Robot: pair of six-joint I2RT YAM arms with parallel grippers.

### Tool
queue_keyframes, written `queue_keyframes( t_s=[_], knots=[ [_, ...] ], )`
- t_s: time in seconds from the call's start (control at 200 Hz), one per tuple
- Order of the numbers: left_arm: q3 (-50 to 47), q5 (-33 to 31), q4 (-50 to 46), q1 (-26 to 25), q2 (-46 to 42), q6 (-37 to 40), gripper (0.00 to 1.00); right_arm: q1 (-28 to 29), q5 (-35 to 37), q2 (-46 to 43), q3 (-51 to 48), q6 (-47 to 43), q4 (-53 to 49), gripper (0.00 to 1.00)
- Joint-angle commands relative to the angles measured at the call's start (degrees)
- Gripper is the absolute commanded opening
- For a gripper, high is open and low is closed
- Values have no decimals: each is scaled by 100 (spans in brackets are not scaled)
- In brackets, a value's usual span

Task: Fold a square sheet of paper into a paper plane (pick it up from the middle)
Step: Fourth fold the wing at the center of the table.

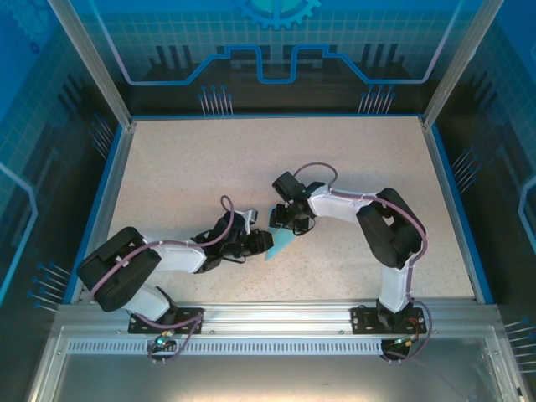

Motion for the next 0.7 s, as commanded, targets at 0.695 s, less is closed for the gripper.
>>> queue_keyframes(
  t_s=[0.695],
  knots=[
    [537,14,-655,28,464,171,22,63,489,857,-213,264,-579,56]
  ],
)
